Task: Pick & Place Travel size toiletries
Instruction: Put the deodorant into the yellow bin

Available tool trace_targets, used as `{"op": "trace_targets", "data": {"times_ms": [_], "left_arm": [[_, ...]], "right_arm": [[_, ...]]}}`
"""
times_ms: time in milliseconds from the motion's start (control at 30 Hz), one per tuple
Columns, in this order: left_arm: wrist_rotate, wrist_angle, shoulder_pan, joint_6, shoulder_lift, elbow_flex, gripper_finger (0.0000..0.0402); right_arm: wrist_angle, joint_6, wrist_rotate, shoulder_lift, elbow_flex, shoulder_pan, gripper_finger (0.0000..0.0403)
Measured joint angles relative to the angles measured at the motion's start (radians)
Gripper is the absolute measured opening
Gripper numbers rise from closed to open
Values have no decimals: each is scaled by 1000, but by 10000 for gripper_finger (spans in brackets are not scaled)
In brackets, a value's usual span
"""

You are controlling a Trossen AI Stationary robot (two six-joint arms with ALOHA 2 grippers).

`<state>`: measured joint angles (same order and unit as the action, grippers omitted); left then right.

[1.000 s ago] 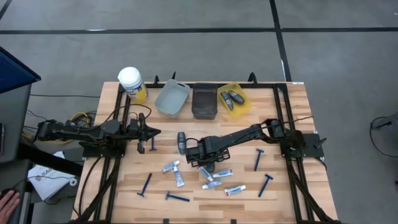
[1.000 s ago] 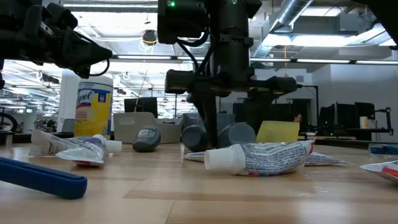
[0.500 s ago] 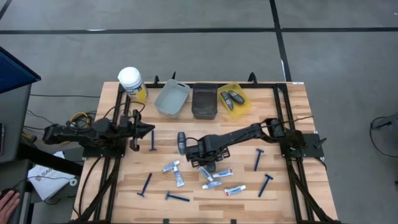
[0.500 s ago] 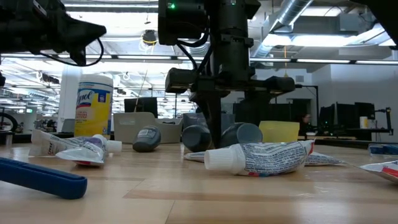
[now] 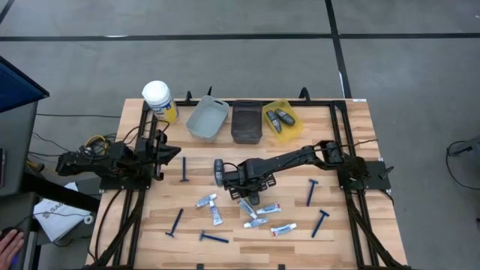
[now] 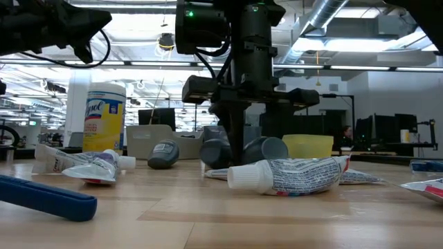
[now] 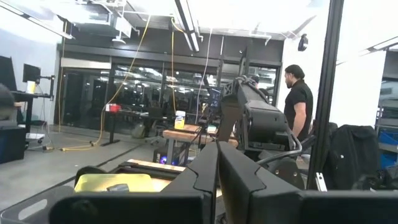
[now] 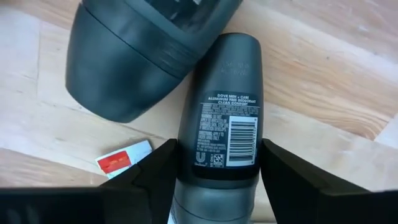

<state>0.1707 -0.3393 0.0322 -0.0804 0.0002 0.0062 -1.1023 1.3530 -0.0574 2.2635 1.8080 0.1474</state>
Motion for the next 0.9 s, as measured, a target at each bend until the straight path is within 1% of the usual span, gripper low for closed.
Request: {"op": "trace_targets", "data": {"times_ms": [167, 400, 633, 900], "left_arm": [[0, -1, 0, 0, 0, 0, 10], [0, 5, -1, 0, 0, 0, 10], [-1, 10, 23, 0, 0, 0, 10], [-1, 4, 15, 0, 0, 0, 10]], "right_arm": [[1, -23, 0, 0, 0, -6, 181], [4, -26, 1, 0, 0, -17, 196], [4, -48, 5, 0, 0, -22, 190], [2, -70, 16, -8, -1, -26, 188]]}}
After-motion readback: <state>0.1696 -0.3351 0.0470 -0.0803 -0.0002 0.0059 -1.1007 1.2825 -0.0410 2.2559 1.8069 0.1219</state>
